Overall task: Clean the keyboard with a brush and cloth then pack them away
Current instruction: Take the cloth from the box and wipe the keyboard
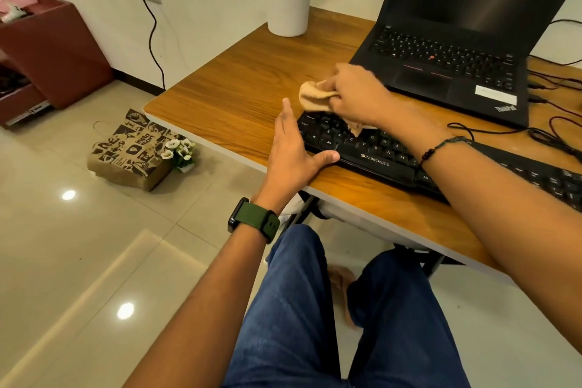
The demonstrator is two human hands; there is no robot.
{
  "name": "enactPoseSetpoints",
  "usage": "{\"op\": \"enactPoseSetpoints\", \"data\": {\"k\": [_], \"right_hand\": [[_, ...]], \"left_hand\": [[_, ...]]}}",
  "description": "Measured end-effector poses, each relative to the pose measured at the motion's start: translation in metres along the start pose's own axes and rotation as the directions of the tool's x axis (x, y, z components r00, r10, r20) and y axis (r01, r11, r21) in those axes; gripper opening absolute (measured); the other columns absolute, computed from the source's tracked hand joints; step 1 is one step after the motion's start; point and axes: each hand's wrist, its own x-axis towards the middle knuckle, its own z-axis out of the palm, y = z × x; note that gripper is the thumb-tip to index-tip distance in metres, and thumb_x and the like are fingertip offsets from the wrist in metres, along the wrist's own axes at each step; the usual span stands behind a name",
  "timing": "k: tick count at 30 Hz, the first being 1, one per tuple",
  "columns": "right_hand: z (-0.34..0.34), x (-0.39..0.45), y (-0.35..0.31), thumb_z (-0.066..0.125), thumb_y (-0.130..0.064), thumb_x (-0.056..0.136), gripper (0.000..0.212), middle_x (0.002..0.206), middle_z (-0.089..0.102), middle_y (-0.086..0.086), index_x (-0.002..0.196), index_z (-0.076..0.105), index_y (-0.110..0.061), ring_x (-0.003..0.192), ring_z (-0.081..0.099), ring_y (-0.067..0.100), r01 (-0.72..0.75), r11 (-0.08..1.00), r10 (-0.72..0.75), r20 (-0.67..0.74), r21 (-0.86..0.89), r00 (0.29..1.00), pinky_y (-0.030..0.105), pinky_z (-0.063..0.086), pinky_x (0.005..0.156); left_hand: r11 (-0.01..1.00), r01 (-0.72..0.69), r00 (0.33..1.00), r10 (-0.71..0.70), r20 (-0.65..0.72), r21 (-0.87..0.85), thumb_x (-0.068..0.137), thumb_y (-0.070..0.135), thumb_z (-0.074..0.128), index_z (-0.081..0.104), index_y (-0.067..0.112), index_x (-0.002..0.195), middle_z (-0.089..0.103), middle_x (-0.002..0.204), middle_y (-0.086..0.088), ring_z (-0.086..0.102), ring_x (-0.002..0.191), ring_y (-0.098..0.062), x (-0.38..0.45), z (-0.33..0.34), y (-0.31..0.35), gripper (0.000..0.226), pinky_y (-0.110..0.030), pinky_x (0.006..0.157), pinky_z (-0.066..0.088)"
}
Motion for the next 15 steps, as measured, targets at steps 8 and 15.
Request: {"op": "enactPoseSetpoints", "data": {"k": [8,15], "right_hand": [[0.005,-0.035,-0.021,0.051,0.002,0.075,0.025,0.101,0.053,0.000,0.082,0.071,-0.010,0.091,0.052,0.018,0.325,0.936,-0.347,0.199,0.137,0.916,0.032,0.044,0.074],[-0.009,-0.009,0.007,0.047,-0.002,0.086,0.041,0.119,0.056,0.007,0.123,0.060,-0.017,0.110,0.051,0.025,0.000,0.999,0.003,-0.099,0.035,0.995,0.036,0.040,0.092]], "left_hand": [[1.000,-0.012,1.000,0.012,-0.009,0.017,0.068,0.029,0.080,-0.006,0.004,0.146,0.027,0.144,-0.012,0.027,0.132,-0.020,0.004,0.001,-0.004,0.118,-0.009,0.092,0.020],[1.000,-0.012,1.000,0.012,-0.017,0.025,0.068,0.036,0.078,-0.004,0.007,0.146,0.018,0.150,-0.011,0.019,0.138,-0.021,-0.001,-0.001,0.000,0.117,-0.025,0.107,0.021]]}}
